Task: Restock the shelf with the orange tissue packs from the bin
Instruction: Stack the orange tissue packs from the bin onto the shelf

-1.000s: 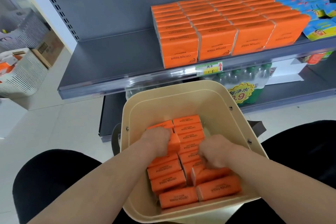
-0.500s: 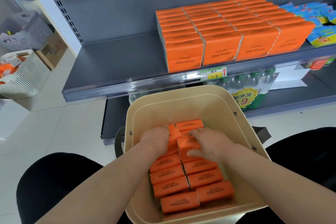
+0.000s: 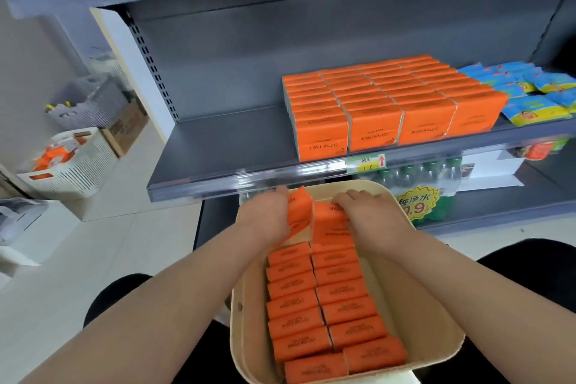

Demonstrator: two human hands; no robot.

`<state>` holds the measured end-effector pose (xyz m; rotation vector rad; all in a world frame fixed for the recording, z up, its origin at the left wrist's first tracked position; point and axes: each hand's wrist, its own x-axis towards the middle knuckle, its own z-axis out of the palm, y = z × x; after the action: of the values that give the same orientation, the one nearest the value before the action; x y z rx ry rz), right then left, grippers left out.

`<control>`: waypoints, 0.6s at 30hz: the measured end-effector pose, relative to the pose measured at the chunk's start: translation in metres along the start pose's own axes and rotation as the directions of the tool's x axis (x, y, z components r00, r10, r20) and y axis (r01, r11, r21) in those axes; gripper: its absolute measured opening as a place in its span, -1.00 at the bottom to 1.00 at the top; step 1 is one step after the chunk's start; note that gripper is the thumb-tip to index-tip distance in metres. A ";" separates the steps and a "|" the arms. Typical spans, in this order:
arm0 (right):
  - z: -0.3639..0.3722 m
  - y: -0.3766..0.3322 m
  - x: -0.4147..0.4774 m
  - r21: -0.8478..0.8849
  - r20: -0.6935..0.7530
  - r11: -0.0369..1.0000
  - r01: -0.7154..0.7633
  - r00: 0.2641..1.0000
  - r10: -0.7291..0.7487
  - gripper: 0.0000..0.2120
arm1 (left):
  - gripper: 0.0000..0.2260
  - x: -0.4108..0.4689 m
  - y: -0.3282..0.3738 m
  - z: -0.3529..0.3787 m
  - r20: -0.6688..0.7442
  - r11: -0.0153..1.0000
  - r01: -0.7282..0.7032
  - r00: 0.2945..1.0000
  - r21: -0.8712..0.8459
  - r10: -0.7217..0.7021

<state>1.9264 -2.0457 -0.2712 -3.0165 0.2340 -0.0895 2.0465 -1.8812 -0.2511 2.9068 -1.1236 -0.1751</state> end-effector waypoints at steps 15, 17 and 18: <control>-0.149 0.004 0.115 -0.089 -0.436 0.992 -0.086 0.899 0.039 -0.43 | -0.67 0.067 -0.050 -0.136 -0.269 0.974 0.211 0.936 -0.086 -0.227; -0.157 0.012 0.141 -0.105 -0.428 0.989 -0.102 0.903 0.048 -0.42 | -0.67 0.092 -0.058 -0.140 -0.239 0.967 0.239 0.937 -0.089 -0.254; -0.159 0.016 0.153 -0.115 -0.421 0.987 -0.109 0.906 0.051 -0.41 | -0.66 0.105 -0.062 -0.141 -0.220 0.964 0.249 0.940 -0.090 -0.263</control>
<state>2.0643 -2.1024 -0.1072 -3.0798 0.4164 -0.7455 2.1808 -1.9094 -0.1254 2.9121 -0.6922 0.1203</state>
